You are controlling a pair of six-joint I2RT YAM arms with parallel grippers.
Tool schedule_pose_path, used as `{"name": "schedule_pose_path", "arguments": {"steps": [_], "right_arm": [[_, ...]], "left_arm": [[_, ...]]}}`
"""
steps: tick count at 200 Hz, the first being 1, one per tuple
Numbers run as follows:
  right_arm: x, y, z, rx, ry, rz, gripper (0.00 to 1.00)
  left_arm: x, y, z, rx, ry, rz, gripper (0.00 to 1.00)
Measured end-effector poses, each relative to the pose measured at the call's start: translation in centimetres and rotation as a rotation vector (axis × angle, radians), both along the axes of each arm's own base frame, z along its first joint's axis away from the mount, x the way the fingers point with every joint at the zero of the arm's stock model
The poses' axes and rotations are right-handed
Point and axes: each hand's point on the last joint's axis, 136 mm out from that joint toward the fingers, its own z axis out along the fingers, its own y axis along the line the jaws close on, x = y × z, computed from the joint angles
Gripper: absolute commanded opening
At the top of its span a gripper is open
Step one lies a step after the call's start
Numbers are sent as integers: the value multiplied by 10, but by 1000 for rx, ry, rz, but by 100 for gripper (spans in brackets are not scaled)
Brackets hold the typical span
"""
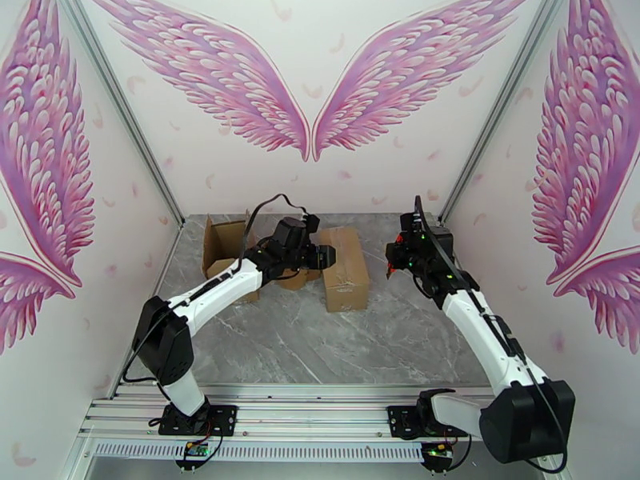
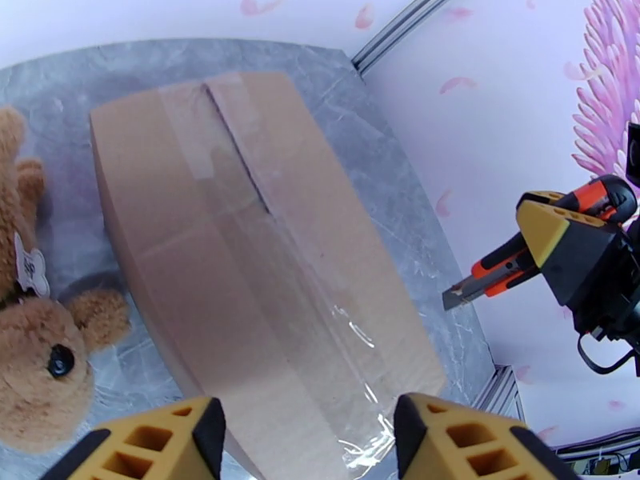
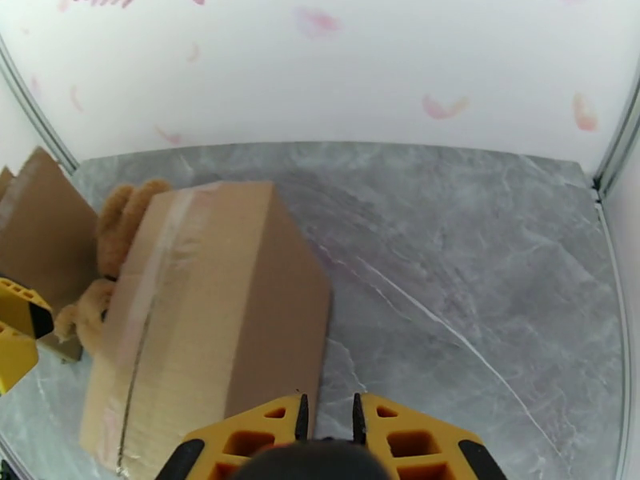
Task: Unpack the express box
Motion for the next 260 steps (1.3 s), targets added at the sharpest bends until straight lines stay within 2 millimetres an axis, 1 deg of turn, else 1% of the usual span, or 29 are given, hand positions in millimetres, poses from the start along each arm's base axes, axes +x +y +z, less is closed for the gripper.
{"name": "schedule_pose_path", "arguments": {"steps": [24, 38, 53, 72, 93, 112, 119, 135, 157, 185, 200, 215, 229, 242, 255, 260], "right_arm": [[6, 16, -30, -51, 66, 32, 16], [8, 25, -43, -70, 94, 57, 15], [9, 33, -52, -80, 112, 78, 15], [11, 39, -58, -95, 117, 97, 14], [13, 40, -56, -104, 102, 106, 13], [13, 42, -54, -105, 90, 117, 13], [13, 43, -52, -108, 82, 128, 13], [8, 40, -49, -120, 72, 135, 13], [-4, 36, -45, -143, 56, 152, 13], [-17, 29, -43, -168, 35, 162, 12], [-19, 26, -42, -176, 23, 165, 12], [-19, 23, -36, -176, 2, 163, 13], [-16, 20, -27, -174, -31, 155, 13], [-13, 16, -17, -185, -57, 147, 13], [-8, 13, -4, -192, -88, 136, 12], [-6, 13, 2, -193, -102, 131, 12]], "left_arm": [[-5, -4, -25, 47, 56, 3, 61], [-10, -5, -32, 64, 76, -3, 61], [-15, -7, -35, 73, 85, -12, 62], [-20, -12, -41, 88, 97, -29, 62], [-23, -16, -49, 103, 109, -47, 62], [-26, -26, -47, 97, 102, -75, 62], [-31, -32, -45, 91, 101, -96, 62], [-43, -38, -48, 103, 119, -126, 62], [-59, -47, -51, 113, 138, -165, 62], [-70, -52, -51, 117, 144, -196, 62], [-78, -55, -50, 124, 145, -218, 62], [-91, -58, -48, 136, 140, -255, 62], [-101, -61, -39, 139, 106, -294, 62], [-109, -61, -23, 141, 50, -325, 62], [-109, -56, -4, 152, -19, -335, 62], [-105, -53, 6, 156, -54, -328, 62]]}}
